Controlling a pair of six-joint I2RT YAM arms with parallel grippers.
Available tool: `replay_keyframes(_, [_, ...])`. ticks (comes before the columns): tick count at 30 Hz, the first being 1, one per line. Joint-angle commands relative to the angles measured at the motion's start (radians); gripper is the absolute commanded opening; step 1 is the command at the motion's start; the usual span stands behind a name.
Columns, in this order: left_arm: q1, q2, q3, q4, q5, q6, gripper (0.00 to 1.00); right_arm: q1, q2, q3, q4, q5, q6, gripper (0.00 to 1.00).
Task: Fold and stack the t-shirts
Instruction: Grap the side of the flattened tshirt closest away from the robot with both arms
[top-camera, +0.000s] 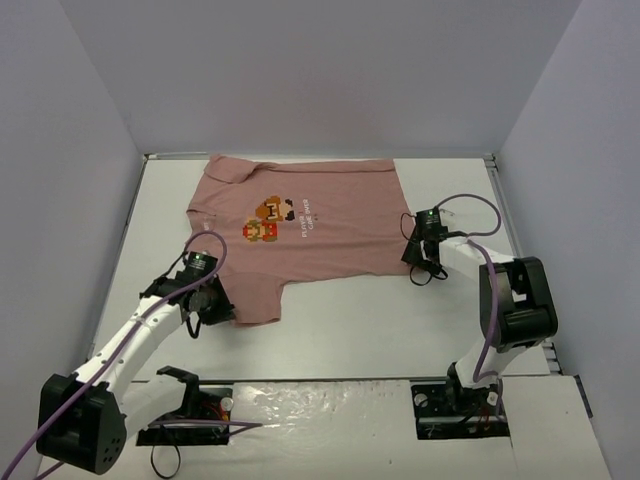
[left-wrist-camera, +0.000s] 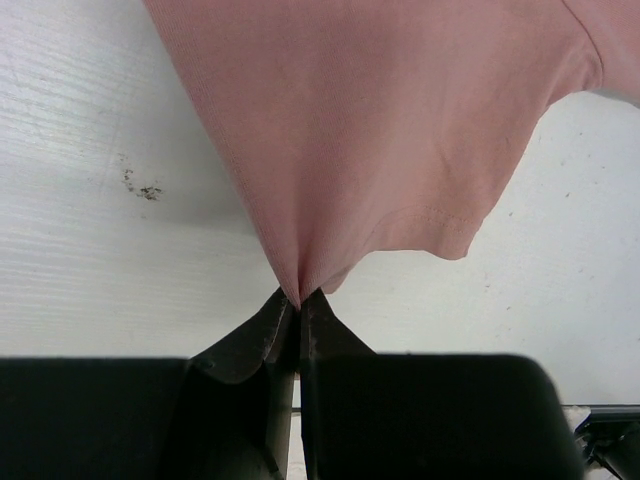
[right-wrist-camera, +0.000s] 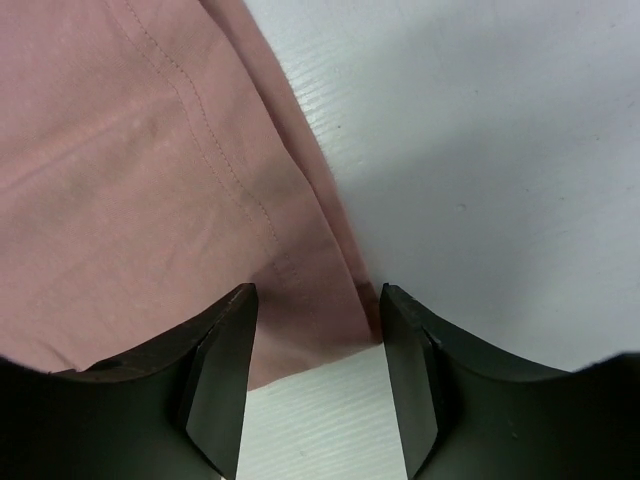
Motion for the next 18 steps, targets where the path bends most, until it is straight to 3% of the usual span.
replay_keyframes(1, [-0.005, -0.016, 0.074, -0.039, -0.001, 0.034, 0.00, -0.008, -0.004, -0.033, 0.002, 0.003, 0.029, 0.38])
replay_keyframes(7, [-0.005, -0.044, 0.131, -0.095, 0.006, 0.035, 0.00, -0.010, -0.087, -0.080, -0.054, 0.009, 0.016, 0.11])
replay_keyframes(10, [-0.005, -0.078, 0.153, -0.154, 0.009, 0.033, 0.00, -0.009, -0.140, -0.087, -0.088, 0.024, 0.000, 0.02])
replay_keyframes(18, [-0.005, -0.302, 0.149, -0.302, 0.027, -0.055, 0.00, -0.010, -0.254, -0.123, -0.194, 0.032, -0.038, 0.00])
